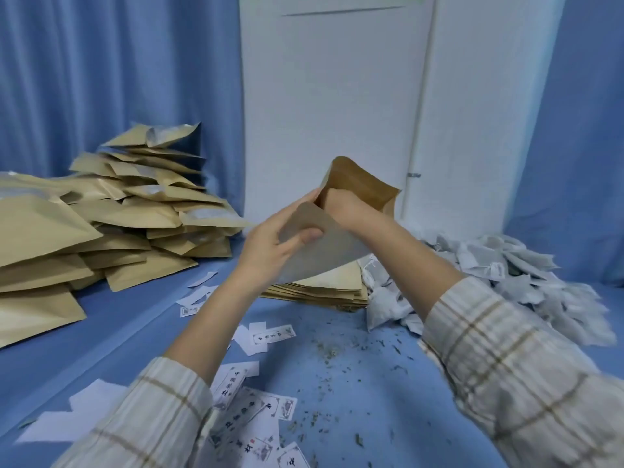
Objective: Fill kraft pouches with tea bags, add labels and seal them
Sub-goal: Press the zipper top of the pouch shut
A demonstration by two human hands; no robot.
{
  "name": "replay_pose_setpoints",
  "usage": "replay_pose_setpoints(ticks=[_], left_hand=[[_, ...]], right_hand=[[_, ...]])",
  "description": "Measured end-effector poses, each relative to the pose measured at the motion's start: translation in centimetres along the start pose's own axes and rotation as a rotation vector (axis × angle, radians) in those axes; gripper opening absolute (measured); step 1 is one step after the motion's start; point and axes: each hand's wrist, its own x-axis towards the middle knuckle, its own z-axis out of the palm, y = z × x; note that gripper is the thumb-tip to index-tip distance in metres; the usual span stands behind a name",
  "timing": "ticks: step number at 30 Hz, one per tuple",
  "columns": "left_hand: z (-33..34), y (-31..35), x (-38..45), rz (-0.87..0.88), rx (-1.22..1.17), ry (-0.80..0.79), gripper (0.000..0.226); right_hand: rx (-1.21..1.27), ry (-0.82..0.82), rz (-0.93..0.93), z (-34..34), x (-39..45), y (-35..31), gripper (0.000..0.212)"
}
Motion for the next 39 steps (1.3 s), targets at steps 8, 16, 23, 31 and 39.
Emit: replay_pose_setpoints(ticks=[8, 16, 23, 31, 39], left_hand=[[-1.1, 0.0, 2.3, -0.187, -0.159, 0.306, 0.017], [-0.4, 1.5, 3.3, -0.368, -0.578, 0.062, 0.039], [2.0, -0.2, 3.0, -0.372, -0.474, 0.243, 0.011], [4.5, -1.0, 3.1, -0.379, -0.389, 0.405, 0.011], [6.8, -0.9, 2.4, -0.227, -0.215, 0.407, 0.022]], right_hand=[[0.14, 0.392, -0.268, -6.7, -5.8, 3.4, 0.055], [0.312, 0.348, -0.198, -6.9, -7.7, 8.1, 0.044], [0.358, 0.376, -0.093, -4.7, -7.3, 11.7, 0.06], [0.49, 0.404, -0.006, -4.1, -7.1, 14.0, 0.017], [-0.081, 0.309, -0.026, -4.3, -5.9, 11.4, 0.085]])
